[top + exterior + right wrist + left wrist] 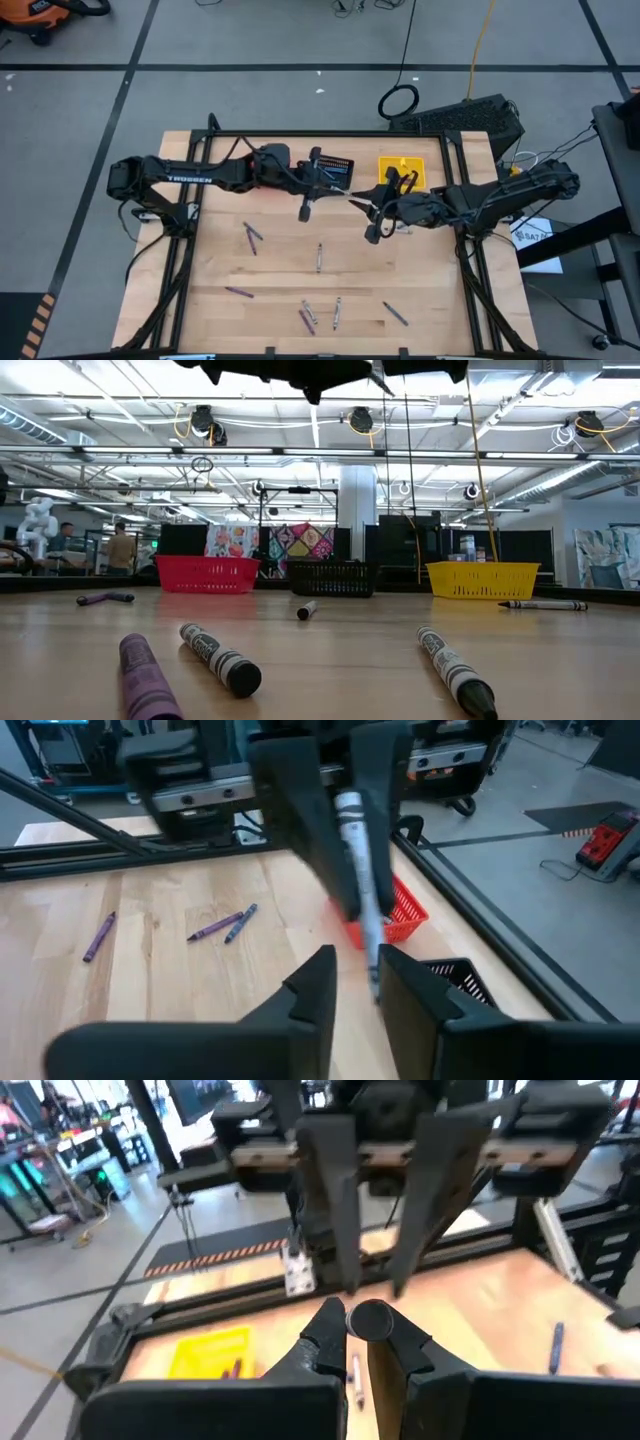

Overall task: Sort crayons
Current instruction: Put the gray crayon into the red bin

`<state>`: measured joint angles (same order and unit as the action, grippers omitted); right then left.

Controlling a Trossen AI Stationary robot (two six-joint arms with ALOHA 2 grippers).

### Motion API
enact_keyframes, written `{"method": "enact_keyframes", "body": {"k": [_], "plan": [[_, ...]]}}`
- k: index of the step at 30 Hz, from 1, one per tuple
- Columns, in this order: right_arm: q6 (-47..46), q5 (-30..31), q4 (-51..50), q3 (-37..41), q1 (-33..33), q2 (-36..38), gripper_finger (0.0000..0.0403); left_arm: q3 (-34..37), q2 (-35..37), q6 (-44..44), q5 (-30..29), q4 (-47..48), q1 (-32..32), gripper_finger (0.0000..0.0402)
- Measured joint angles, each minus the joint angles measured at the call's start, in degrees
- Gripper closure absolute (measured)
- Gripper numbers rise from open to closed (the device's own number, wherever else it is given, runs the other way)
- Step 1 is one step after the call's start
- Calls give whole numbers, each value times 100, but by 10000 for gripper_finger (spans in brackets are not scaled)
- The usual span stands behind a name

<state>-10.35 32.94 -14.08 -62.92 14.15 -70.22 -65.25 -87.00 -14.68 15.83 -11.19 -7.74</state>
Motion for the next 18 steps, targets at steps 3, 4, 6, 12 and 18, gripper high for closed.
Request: {"method": "enact_keyframes", "body": {"k": [3,4,6,12,18], "plan": [[-174,-1,-149,0,2,0,318,0,0,-85,-121,212,-117,390],[-215,-1,-180,0,2,0,312,0,0,-91,-198,294,-163,390],[-267,1,-249,0,2,0,301,0,2,-190,-255,574,-285,390],[-416,7,-578,0,2,0,287,-11,116,-413,-276,2138,-689,390],[-531,21,-792,2,-21,0,288,-9,180,-592,-374,3381,-1065,390]]}}
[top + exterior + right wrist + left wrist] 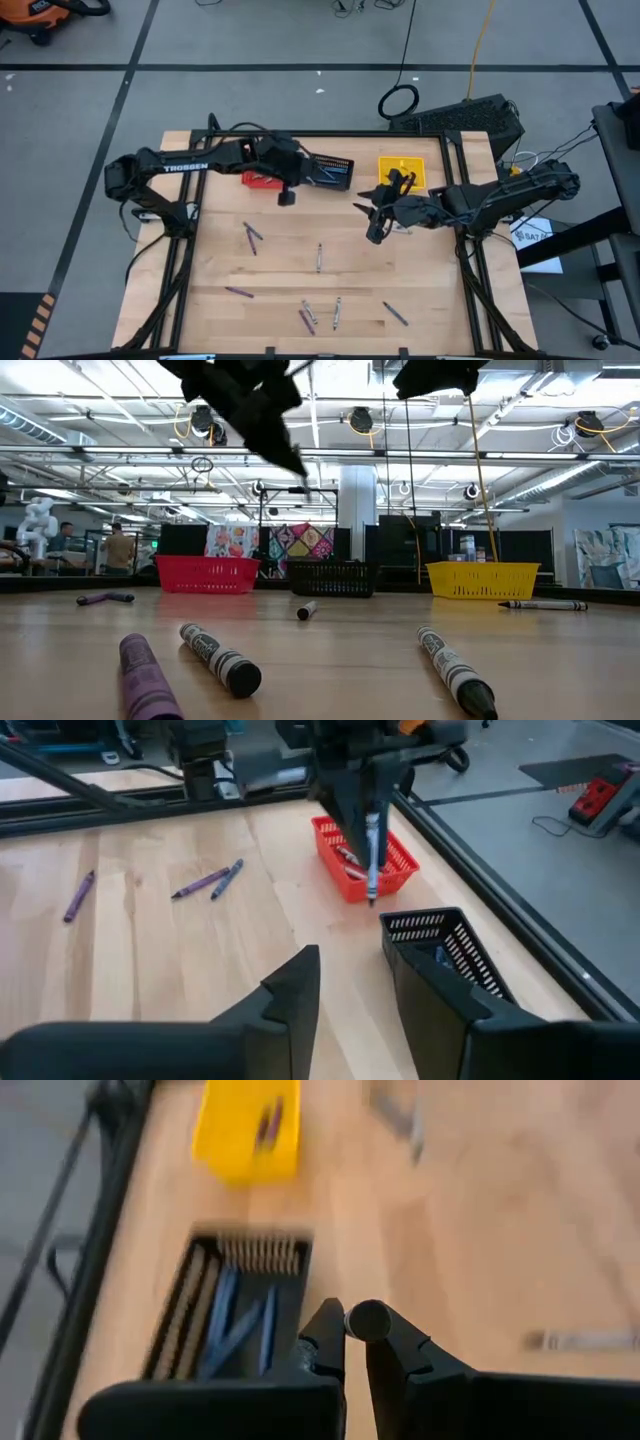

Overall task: Sort crayons
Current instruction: Put the gray crayon into the red bin

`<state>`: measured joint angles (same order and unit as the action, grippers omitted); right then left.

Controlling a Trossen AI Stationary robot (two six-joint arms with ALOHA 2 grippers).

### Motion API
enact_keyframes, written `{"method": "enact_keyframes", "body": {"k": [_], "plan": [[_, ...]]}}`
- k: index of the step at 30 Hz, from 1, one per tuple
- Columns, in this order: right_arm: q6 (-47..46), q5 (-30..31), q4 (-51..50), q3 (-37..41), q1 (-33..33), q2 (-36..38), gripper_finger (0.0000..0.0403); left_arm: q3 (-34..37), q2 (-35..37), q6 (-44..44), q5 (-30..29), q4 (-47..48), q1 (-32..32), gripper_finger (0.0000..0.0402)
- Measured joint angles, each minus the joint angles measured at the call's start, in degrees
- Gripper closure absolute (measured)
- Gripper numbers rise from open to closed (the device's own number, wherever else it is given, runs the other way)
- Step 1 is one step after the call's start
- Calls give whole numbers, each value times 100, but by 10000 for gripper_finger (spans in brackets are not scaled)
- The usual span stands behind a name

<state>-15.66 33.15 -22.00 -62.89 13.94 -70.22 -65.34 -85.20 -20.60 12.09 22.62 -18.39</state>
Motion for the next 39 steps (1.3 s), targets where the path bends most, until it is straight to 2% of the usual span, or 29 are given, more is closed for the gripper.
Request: {"method": "enact_keyframes", "body": {"k": [6,13,20,27,39], "plan": [[-22,4,-90,0,-94,0,288,0,-8,-369,-953,1031,-340,390],[-22,1,-88,0,-212,0,289,2,-8,-657,-1701,2014,-799,390],[-38,-2,-105,0,-239,0,289,4,-10,-719,-1726,2787,-1254,390],[-42,-12,-120,0,-237,0,289,9,-148,-693,-1707,2984,-1355,390],[-490,-17,-498,0,-237,0,289,11,-994,-698,-1893,3072,-1443,387]]}}
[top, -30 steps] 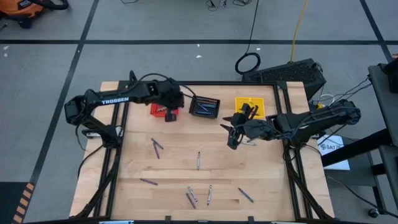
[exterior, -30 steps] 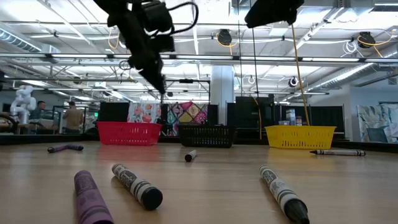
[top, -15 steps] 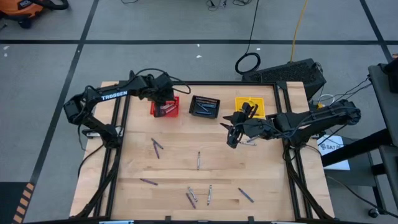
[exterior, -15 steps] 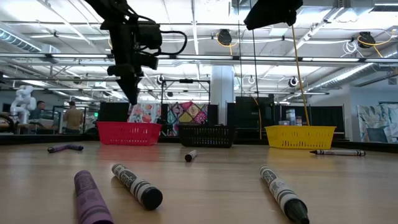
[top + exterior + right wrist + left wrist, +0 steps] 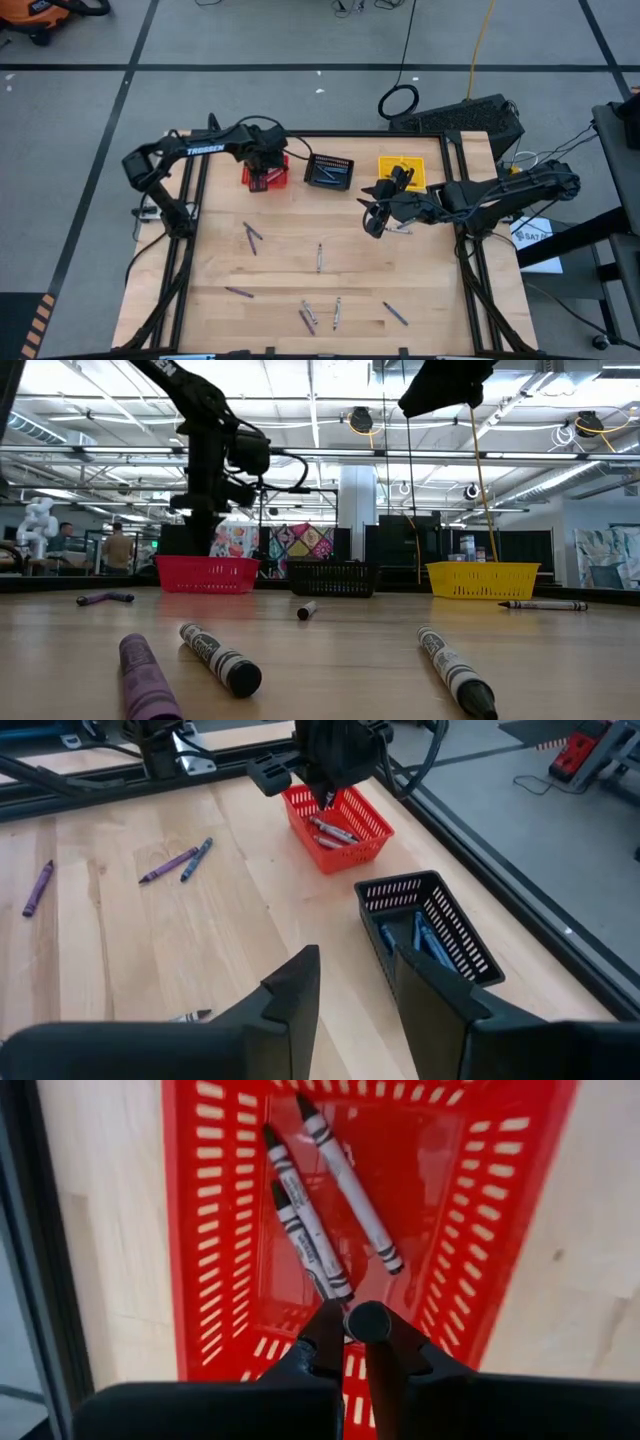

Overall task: Sort crayons
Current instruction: Put the gray crayon into the red bin, then put the violet crayon into the yellow bin

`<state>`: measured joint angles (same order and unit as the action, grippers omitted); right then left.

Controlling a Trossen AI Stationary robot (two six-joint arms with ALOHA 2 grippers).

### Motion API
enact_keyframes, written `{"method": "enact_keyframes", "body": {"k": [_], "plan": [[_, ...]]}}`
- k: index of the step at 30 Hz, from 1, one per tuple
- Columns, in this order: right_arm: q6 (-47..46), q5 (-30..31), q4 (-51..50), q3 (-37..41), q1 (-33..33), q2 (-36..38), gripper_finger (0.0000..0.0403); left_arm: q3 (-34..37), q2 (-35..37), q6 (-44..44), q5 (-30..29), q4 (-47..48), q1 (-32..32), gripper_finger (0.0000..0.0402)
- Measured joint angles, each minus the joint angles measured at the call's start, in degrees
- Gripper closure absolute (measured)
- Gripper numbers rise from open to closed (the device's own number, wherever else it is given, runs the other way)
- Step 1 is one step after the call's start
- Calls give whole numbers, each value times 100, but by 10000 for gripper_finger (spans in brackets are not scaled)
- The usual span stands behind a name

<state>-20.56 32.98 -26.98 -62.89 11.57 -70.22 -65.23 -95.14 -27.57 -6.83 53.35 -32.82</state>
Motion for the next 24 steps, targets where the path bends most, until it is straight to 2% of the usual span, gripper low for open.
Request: {"method": "enact_keyframes", "body": {"k": [11,18,24], "plan": [[14,0,0,0,0,0,289,0,-143,5,-527,-3,-135,332],[21,2,-7,0,0,0,289,0,-137,13,-508,31,-100,325],[315,2,-11,0,0,0,289,0,192,35,-343,376,196,325]]}}
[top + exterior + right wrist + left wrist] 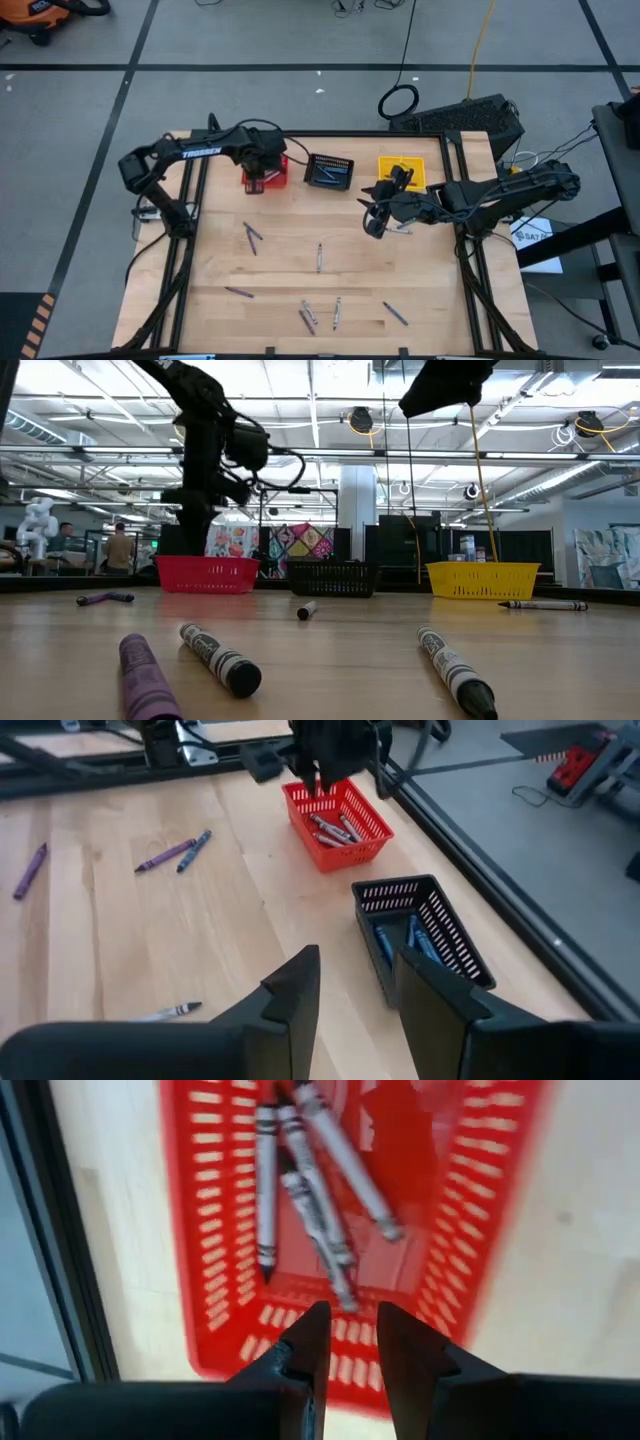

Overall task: Sort crayons
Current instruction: Put the violet crayon into the yellow bin

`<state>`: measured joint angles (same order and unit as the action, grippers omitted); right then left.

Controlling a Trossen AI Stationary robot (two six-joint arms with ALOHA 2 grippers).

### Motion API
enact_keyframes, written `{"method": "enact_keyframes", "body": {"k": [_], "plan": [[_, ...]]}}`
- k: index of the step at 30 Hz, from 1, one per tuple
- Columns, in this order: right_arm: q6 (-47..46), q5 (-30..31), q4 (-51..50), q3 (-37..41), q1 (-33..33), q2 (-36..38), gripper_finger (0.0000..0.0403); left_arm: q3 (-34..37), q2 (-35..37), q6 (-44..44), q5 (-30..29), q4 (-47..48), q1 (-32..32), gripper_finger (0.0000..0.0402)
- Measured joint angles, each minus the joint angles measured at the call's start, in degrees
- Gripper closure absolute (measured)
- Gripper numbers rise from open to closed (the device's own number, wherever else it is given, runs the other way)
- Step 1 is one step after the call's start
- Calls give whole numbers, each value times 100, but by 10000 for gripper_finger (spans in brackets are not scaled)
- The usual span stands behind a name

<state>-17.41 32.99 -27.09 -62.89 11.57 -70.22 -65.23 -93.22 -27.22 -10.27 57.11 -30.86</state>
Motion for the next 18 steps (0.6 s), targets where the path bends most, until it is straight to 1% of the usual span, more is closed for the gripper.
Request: {"method": "enact_keyframes", "body": {"k": [2,7,10,14,18], "plan": [[178,0,0,0,0,0,289,0,237,121,82,183,145,325],[670,-2,2,0,0,0,289,-2,849,529,750,539,618,324],[793,-2,11,0,0,0,289,-2,1172,777,831,600,926,324],[626,-8,22,0,0,0,289,-2,1415,1154,867,603,1365,324],[110,-34,22,0,0,0,289,-2,1445,1356,1033,609,1821,324]]}}
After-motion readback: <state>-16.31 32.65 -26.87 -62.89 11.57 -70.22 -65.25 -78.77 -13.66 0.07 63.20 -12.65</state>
